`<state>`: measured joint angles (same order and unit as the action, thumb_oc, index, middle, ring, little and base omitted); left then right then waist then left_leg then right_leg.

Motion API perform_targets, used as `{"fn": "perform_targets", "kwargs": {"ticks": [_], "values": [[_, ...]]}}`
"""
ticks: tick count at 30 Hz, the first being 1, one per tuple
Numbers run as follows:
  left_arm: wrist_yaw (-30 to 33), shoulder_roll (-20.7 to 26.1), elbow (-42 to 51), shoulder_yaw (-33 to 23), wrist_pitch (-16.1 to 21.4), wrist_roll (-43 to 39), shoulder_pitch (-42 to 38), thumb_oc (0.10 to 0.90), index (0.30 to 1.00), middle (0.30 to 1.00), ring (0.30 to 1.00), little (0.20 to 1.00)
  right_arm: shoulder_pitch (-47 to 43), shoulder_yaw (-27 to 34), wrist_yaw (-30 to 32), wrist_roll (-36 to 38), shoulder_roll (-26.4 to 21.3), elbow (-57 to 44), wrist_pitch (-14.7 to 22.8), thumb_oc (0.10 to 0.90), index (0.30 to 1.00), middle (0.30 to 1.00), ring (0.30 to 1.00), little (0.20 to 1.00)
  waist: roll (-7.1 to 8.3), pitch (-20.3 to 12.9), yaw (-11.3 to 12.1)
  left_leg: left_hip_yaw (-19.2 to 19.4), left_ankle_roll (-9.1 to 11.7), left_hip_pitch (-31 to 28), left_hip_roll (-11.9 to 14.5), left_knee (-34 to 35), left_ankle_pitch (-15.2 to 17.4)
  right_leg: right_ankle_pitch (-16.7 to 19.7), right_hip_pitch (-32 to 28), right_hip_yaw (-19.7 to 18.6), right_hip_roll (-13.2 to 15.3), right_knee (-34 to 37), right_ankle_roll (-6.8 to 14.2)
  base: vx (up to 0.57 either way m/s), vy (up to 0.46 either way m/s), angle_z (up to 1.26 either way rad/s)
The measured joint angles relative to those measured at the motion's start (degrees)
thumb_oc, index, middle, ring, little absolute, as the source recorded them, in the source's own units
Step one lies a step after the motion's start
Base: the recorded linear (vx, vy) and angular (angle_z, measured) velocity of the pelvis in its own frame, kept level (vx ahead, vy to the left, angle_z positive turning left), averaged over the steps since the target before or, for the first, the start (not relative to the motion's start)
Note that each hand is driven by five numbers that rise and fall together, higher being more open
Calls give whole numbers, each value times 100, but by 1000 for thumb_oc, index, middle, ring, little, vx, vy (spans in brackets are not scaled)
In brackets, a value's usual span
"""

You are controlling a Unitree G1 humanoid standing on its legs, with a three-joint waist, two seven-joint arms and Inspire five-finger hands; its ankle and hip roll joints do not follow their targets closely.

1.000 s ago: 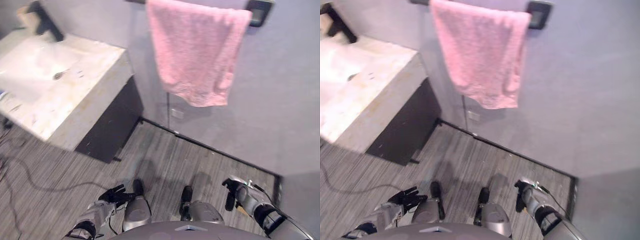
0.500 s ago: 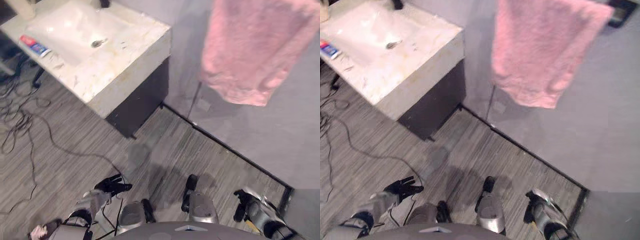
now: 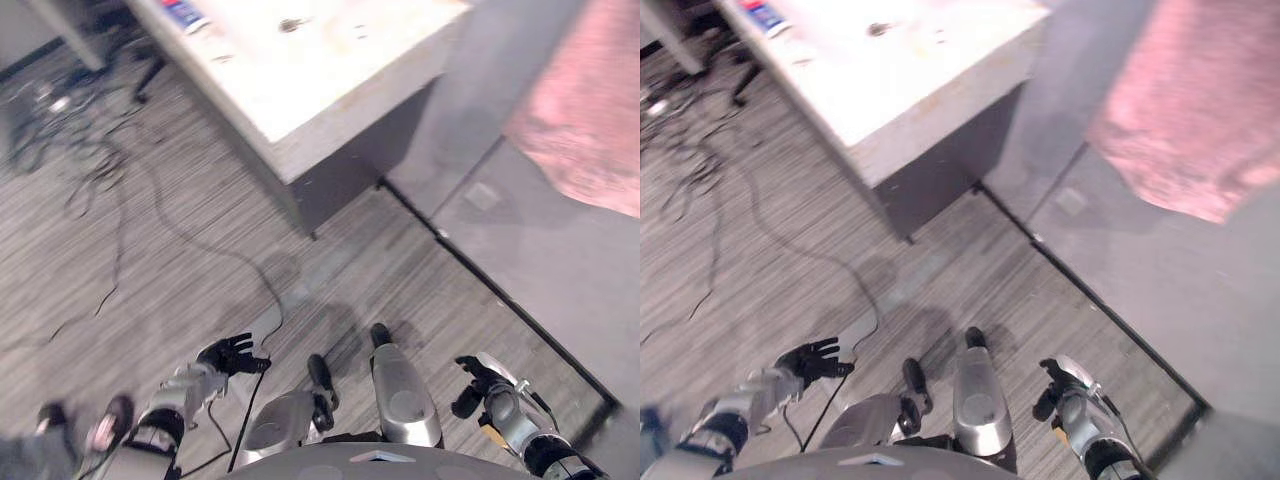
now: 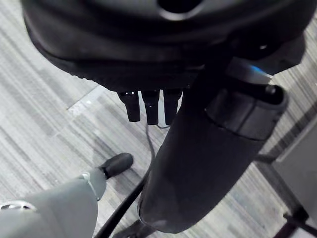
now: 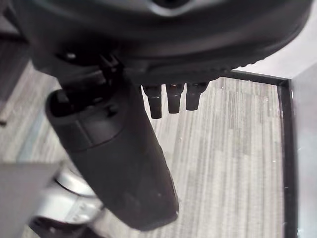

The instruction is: Organize the bathroom.

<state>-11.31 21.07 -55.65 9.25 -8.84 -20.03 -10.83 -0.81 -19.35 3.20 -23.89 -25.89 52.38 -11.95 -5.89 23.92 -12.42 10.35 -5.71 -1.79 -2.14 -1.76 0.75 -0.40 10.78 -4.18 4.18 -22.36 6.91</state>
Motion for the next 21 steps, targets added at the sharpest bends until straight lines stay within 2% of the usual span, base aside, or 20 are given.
{"fn": "perform_targets", "kwargs": {"ticks": [1, 3, 4, 7, 9, 10, 11, 12, 13, 14, 15, 16, 17, 18, 19, 20, 21], "values": [[75, -13, -6, 1, 2, -43, 47, 800, 900, 900, 900, 900, -117, -11, 22, -5, 27, 178, 22, 800, 900, 900, 900, 900, -17, -10, 93, 56, 93, -35, 0, 174, -78, -62, -35, 129, 27, 166, -10, -102, -103, 8], [227, 63, -87, -25, -23, -82, 80, 800, 900, 900, 900, 900, -521, -160, 144, 12, 115, 531, 39, 800, 900, 900, 900, 900, 6, -35, 312, 157, 188, 90, -15, 303, -149, -79, -221, 118, 40, 862, -65, -107, -64, -32], [286, 19, -159, -72, -20, -187, 94, 800, 900, 900, 900, 900, -632, -207, 222, 12, 146, 521, 68, 800, 900, 900, 900, 900, 45, -46, 307, 125, 237, 185, -55, 295, -116, -92, -374, 98, 92, 1293, -49, -182, -59, -2], [358, -204, -226, 52, 52, -290, 163, 800, 900, 900, 900, 900, -786, -293, 249, 234, 170, 512, 236, 800, 900, 900, 900, 900, 59, -47, 220, -168, 316, 449, 45, 190, -160, -104, -322, 325, 22, 1274, -39, -155, -39, 40], [319, -340, -242, 118, 264, -492, 208, 800, 900, 900, 900, 900, -667, -243, 354, 339, 135, 397, 233, 800, 900, 900, 900, 900, 181, -99, 203, -213, 410, 519, 251, 265, -78, -157, -330, 594, -105, 1243, -200, -113, 18, 51], [319, -340, -242, 118, 264, -492, 208, 800, 900, 900, 900, 900, -667, -243, 354, 339, 135, 397, 233, 800, 900, 900, 900, 900, 181, -99, 203, -213, 410, 519, 251, 265, -78, -157, -330, 594, -105, 1243, -200, -71, 42, 65], [293, -339, -270, 103, 289, -486, 209, 800, 900, 900, 900, 900, -543, -206, 436, 478, 125, 294, 239, 800, 900, 900, 900, 900, 272, -151, 145, -103, 479, 525, 365, 341, -42, -175, -336, 742, -78, 1258, -281, -48, 36, 62], [279, -325, -370, 78, 334, -486, 169, 800, 900, 900, 900, 900, -480, -199, 487, 511, 145, 317, 226, 800, 900, 900, 900, 900, 433, -176, 107, 50, 602, 550, 439, 133, 94, -146, -373, 893, -22, 1286, -501, -86, 60, 76], [269, -322, -459, 37, 370, -483, 122, 800, 900, 900, 900, 900, -447, -168, 506, 514, 148, 326, 225, 800, 900, 900, 900, 900, 538, -173, 99, 33, 583, 711, 575, -439, 151, -153, -411, 987, -20, 1281, -613, -106, 87, 32], [274, -318, -607, 33, 407, -478, 134, 800, 900, 900, 900, 900, -461, -148, 534, 526, 146, 370, 228, 800, 900, 900, 900, 900, 671, -211, 127, -221, 708, 964, 800, -1437, 280, -152, -409, 1027, -27, 1201, -743, -145, 136, 7], [281, -325, -730, 33, 407, -469, 122, 800, 900, 900, 900, 900, -465, -145, 586, 609, 142, 380, 240, 800, 900, 900, 900, 900, 758, -260, 101, -408, 840, 1098, 964, -1972, 327, -159, -377, 1039, -29, 1150, -765, -129, 151, -6], [295, -328, -843, 43, 421, -450, 91, 800, 900, 900, 900, 900, -487, -149, 641, 712, 139, 415, 266, 800, 900, 900, 900, 900, 845, -320, 87, -581, 952, 1175, 1205, -2317, 318, -136, -333, 1044, -26, 1126, -782, -159, 327, 1], [322, -333, -957, 59, 499, -413, -66, 800, 900, 900, 900, 900, -531, -164, 703, 917, 133, 452, 277, 800, 900, 900, 900, 900, 969, -391, 87, -985, 1067, 1291, 1625, -2529, 235, -169, -92, 1009, -41, 986, -869, -90, 256, 0], [322, -333, -957, 59, 499, -413, -66, 800, 900, 900, 900, 900, -531, -164, 703, 917, 133, 452, 277, 800, 900, 900, 900, 900, 969, -391, 87, -985, 1067, 1291, 1625, -2529, 235, -169, -92, 1009, -41, 986, -869, -138, 606, 16], [323, -349, -943, 273, 552, -422, -329, 800, 900, 900, 900, 900, -695, -218, 741, 1139, 90, 541, 259, 800, 900, 900, 900, 900, 946, -392, 70, -1281, 1114, 1316, 1910, -2244, 194, -216, 226, 1004, 8, 710, -798, -113, 560, 18], [341, -349, -946, 433, 598, -438, -456, 800, 900, 900, 900, 900, -768, -295, 740, 1140, 90, 612, 255, 800, 900, 900, 900, 900, 930, -386, 70, -1345, 1119, 1337, 1876, -2196, 194, -224, 373, 982, 77, 573, -749, -167, 719, 14], [355, -361, -940, 622, 652, -452, -569, 800, 900, 900, 900, 900, -898, -379, 748, 1136, 73, 719, 265, 800, 900, 900, 900, 900, 912, -374, 74, -1354, 1119, 1335, 1717, -2221, 226, -247, 557, 877, 183, 368, -658, -177, 564, 0]]}}
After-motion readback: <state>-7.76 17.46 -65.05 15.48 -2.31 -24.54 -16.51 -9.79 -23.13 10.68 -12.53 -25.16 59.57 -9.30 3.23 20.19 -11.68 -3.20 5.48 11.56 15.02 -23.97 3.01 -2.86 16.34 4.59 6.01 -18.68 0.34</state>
